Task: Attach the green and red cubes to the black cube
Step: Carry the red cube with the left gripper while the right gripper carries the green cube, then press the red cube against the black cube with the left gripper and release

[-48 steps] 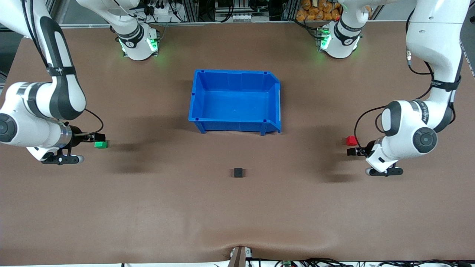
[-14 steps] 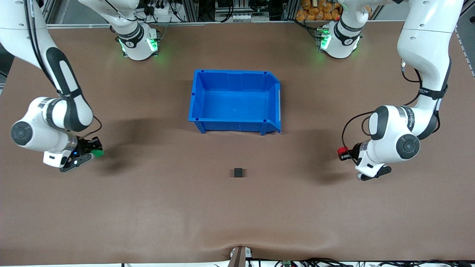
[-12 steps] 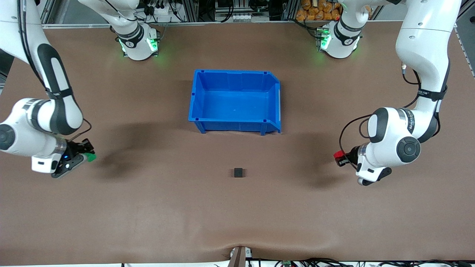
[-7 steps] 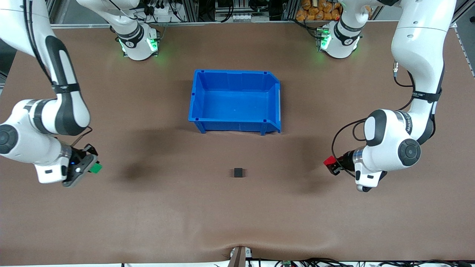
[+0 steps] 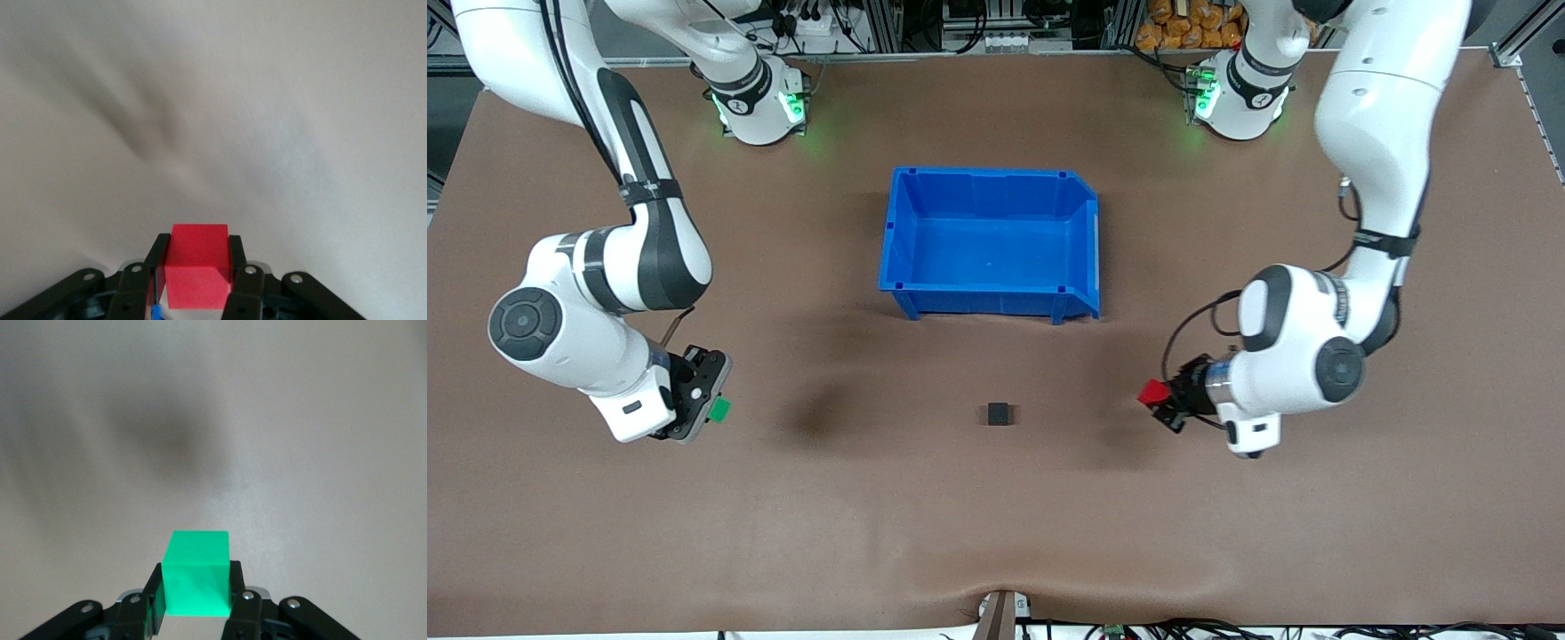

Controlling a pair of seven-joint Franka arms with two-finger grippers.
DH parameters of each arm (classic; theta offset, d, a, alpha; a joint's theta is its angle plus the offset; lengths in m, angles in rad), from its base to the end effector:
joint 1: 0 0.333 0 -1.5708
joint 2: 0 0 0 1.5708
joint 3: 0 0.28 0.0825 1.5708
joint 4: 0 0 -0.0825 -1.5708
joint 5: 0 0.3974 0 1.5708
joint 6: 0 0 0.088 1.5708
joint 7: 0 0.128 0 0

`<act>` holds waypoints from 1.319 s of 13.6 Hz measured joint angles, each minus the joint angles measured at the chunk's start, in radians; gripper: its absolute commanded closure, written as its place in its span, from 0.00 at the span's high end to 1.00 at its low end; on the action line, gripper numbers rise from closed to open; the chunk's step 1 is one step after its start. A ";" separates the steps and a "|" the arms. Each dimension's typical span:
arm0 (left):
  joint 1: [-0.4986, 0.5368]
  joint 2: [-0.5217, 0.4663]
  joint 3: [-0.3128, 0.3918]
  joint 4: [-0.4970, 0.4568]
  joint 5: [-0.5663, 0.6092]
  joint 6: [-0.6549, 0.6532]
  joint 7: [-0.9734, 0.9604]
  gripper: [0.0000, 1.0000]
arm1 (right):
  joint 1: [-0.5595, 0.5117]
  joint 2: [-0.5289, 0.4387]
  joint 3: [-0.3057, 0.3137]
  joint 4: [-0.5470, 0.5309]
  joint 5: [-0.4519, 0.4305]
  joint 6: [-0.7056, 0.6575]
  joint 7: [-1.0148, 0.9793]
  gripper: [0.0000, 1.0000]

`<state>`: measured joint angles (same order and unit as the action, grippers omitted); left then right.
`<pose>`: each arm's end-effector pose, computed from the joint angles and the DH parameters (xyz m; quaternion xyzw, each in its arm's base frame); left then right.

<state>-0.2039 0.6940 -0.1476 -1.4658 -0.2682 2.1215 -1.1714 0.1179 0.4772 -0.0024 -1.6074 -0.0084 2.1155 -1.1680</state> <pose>0.6599 -0.2459 0.2198 0.8668 0.4722 -0.1224 0.1038 0.6759 0.0780 0.2951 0.7996 0.6003 0.0113 0.0114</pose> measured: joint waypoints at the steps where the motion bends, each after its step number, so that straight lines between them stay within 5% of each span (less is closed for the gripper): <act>1: -0.019 0.015 0.000 0.019 0.000 0.001 -0.036 0.00 | 0.009 0.002 0.000 0.000 0.000 0.001 -0.018 0.00; 18: -0.192 0.243 -0.004 0.189 -0.004 0.291 -0.539 0.00 | 0.163 0.119 0.001 0.095 0.002 0.063 -0.200 0.00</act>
<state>-0.3964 0.9369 -0.1519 -1.2766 -0.2718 2.4128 -1.7099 0.2806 0.5965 -0.0009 -1.5124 -0.0062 2.1781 -1.3685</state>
